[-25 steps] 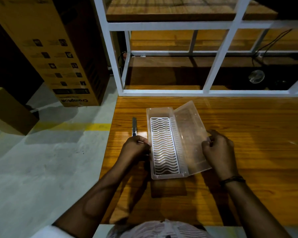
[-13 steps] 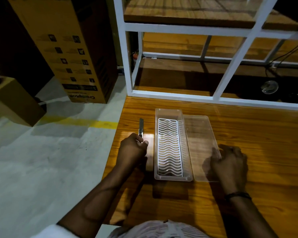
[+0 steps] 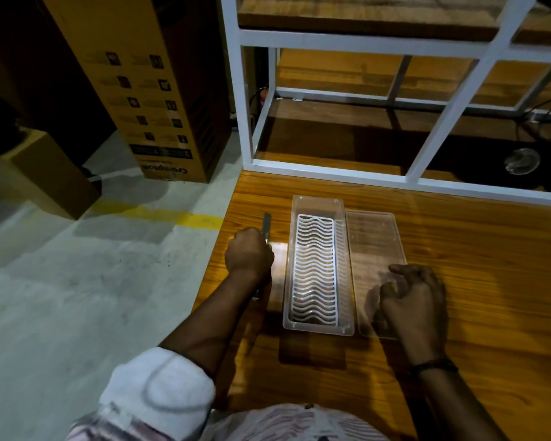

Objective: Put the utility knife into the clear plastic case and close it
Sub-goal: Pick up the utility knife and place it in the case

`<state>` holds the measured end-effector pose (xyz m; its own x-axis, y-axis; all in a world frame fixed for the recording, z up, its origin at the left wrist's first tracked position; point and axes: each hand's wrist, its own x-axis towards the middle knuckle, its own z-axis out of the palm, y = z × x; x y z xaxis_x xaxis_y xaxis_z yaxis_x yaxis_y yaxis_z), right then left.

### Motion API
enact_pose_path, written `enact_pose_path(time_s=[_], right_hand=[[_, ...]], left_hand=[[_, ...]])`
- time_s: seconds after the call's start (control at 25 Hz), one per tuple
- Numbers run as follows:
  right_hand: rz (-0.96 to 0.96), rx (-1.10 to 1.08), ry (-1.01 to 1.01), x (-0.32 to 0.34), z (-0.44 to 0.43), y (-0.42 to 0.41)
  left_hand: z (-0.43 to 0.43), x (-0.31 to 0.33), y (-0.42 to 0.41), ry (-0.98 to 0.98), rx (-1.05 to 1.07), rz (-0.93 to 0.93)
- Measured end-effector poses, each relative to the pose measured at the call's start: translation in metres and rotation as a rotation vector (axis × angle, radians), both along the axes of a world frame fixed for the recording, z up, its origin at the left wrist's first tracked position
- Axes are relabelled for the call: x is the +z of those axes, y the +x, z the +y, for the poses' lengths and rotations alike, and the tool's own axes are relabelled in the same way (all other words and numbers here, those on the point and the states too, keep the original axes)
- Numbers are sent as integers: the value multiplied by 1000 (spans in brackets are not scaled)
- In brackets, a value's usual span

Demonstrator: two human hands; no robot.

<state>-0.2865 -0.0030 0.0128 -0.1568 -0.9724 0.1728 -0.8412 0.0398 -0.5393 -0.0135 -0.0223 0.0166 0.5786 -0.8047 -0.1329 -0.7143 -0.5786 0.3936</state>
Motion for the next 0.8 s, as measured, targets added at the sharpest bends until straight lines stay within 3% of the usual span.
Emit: enact_pose_path(time_s=[0.4, 0.68, 0.8], right_hand=[[-134, 42, -3, 8, 1, -4], [-470, 239, -57, 38, -4, 18], [-750, 328, 119, 59, -12, 45]], left_hand=[[1, 6, 16, -17, 65, 237], [22, 47, 14, -376, 135, 839], [30, 65, -6, -445, 50, 1040]])
